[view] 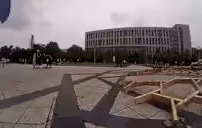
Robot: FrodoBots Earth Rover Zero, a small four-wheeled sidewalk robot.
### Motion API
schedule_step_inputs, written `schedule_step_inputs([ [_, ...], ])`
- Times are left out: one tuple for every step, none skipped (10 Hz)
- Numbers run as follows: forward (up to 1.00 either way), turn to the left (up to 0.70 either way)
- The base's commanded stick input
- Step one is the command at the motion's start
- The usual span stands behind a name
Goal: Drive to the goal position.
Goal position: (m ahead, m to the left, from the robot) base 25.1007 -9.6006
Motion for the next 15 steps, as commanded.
schedule_step_inputs([
  [0.55, 0.01],
  [0.55, 0.01],
  [0.55, 0.01],
  [0.55, 0.01],
  [0.55, 0.01],
  [0.55, 0.01],
  [0.55, 0.01],
  [0.55, 0.01],
  [0.55, 0.01],
  [0.55, 0.01],
  [0.55, 0.01],
  [0.55, 0.01],
  [0.55, 0.01],
  [0.55, 0.01],
  [0.55, 0.01],
])
